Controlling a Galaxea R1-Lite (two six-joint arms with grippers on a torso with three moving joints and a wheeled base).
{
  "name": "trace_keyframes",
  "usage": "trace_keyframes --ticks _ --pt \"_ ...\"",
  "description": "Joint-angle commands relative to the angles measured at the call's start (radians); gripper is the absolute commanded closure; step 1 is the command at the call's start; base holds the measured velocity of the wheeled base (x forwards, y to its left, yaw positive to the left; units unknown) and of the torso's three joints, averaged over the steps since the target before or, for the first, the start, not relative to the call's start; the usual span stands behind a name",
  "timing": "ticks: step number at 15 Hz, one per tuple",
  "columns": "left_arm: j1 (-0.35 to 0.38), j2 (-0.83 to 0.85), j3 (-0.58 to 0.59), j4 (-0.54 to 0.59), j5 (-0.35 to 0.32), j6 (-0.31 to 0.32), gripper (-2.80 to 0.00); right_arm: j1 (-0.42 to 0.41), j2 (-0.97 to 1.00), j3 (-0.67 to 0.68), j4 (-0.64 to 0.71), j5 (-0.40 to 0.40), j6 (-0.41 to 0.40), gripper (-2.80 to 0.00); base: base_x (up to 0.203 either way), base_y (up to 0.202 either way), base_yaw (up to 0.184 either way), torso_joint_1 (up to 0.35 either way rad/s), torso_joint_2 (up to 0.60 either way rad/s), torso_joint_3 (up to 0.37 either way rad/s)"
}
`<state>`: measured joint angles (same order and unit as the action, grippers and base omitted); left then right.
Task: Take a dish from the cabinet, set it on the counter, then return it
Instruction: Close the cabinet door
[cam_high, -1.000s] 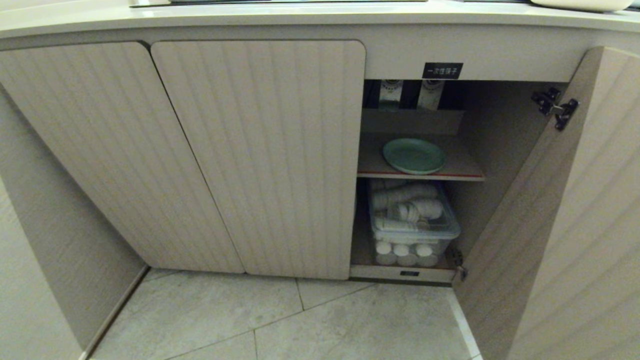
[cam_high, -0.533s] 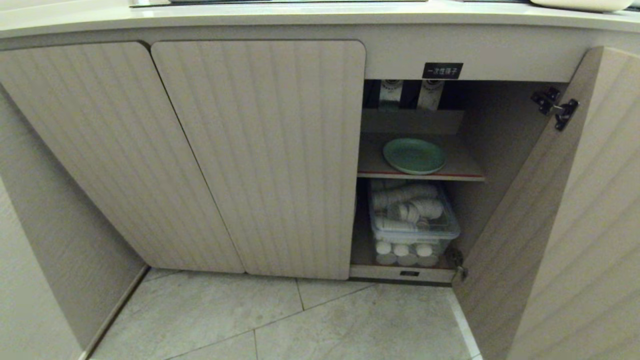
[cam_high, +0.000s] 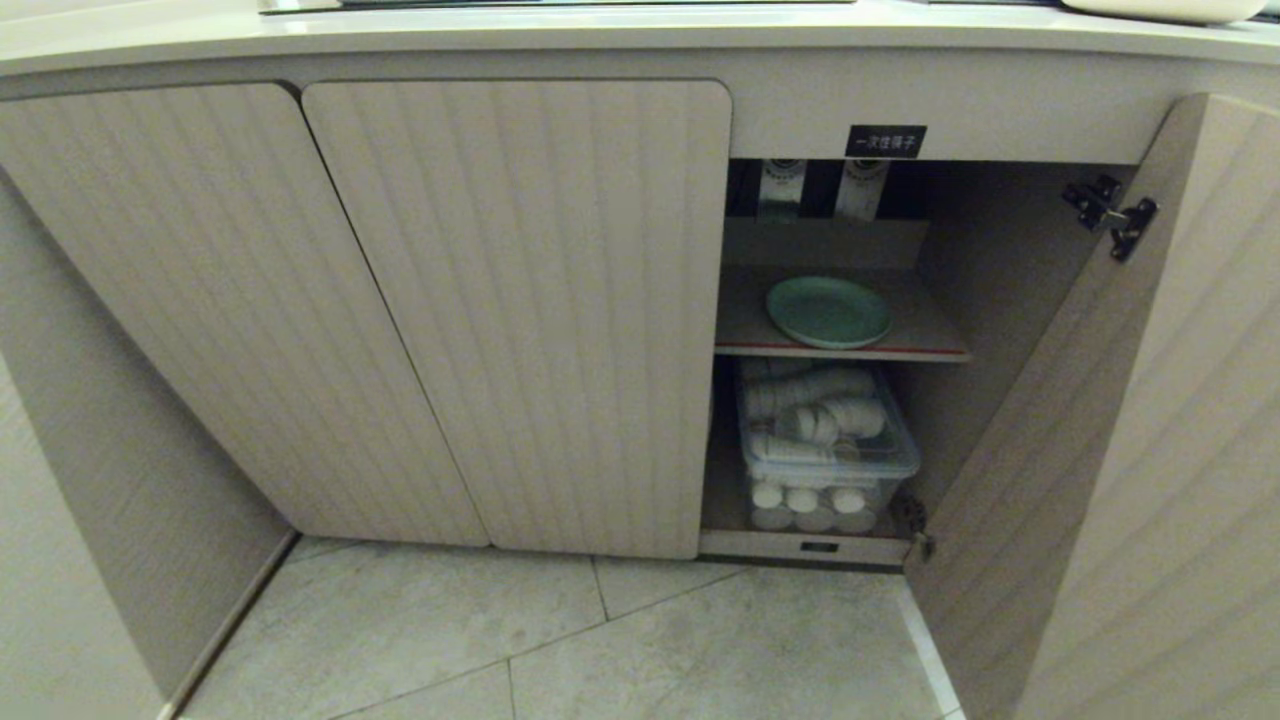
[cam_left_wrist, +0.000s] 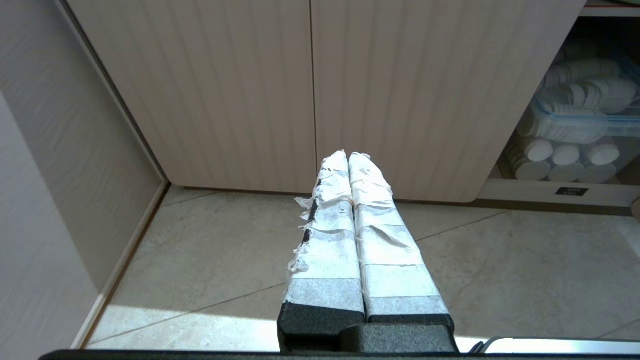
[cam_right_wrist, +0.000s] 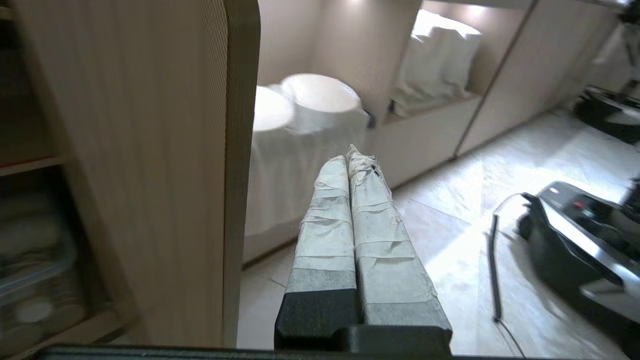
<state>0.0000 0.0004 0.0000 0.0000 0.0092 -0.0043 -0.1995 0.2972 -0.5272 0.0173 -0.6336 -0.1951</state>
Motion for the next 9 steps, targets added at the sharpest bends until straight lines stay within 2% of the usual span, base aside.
trace_keyframes --ticks 1,3,6,9 --pt "0.0 0.0 0.0 0.0 0.0 0.0 0.0 -0.066 0.059 0.0 -0.008 -0.003 0.005 0.0 0.0 0.0 0.0 0.0 0.0 0.0" --pt "0.0 0.0 0.0 0.0 0.0 0.0 0.0 -0.125 0.107 -0.01 -0.012 0.002 0.035 0.0 0.0 0.0 0.0 0.0 0.0 0.0" --pt "0.0 0.0 0.0 0.0 0.0 0.0 0.0 -0.159 0.223 -0.031 -0.034 0.008 0.098 0.0 0.0 0.0 0.0 0.0 0.0 0.0" --pt "0.0 0.0 0.0 0.0 0.0 0.0 0.0 -0.171 0.299 -0.054 -0.055 0.018 0.114 0.0 0.0 0.0 0.0 0.0 0.0 0.0"
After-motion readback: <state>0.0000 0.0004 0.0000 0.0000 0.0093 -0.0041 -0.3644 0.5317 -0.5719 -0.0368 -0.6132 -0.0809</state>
